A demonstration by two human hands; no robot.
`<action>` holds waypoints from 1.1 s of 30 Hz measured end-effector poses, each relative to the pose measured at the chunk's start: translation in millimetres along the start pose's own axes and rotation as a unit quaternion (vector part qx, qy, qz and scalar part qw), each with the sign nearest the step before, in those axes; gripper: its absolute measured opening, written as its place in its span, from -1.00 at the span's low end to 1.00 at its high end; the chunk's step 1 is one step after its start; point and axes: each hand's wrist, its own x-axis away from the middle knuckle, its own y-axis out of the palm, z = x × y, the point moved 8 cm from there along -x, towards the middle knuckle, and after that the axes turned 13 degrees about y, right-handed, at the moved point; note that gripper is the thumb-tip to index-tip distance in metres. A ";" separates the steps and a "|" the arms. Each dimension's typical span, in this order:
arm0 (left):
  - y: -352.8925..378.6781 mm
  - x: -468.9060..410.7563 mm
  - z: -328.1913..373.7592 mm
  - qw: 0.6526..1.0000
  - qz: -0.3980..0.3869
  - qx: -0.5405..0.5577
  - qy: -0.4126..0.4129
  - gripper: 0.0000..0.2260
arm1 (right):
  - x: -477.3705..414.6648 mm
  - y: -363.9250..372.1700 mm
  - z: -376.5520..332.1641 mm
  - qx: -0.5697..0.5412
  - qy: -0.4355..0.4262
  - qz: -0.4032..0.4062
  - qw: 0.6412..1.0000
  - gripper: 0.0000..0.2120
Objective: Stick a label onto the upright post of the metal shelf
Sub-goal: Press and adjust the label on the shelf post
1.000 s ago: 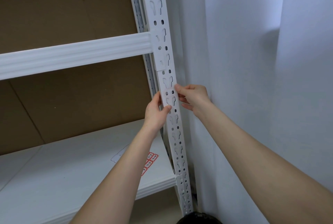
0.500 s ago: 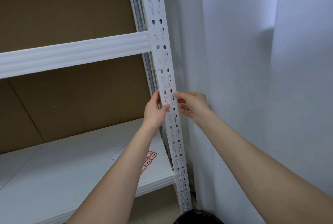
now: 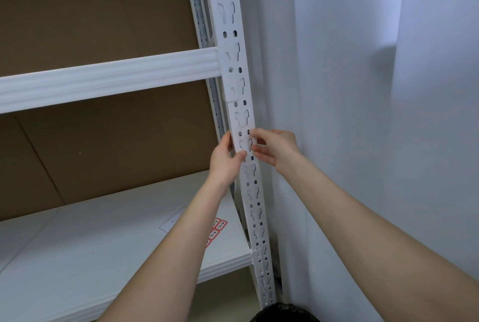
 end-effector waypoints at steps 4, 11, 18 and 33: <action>-0.1 -1.3 -1.4 1.000 0.003 -0.001 -0.004 -0.55 | -0.4 1.1 -5.0 0.010 -0.010 0.010 1.000 -0.81; -0.2 -0.9 -1.8 1.000 0.002 -0.004 -0.005 -0.55 | 1.7 0.8 -3.6 0.003 -0.002 -0.007 1.000 -0.82; 0.2 -1.0 -1.1 1.000 0.003 -0.008 -0.007 -0.56 | 0.9 2.4 -6.0 0.009 -0.011 0.006 1.000 -0.84; 0.1 -1.4 -0.1 1.000 0.008 -0.003 -0.003 -0.56 | 3.1 0.5 -0.2 -0.013 0.000 -0.001 1.000 -0.85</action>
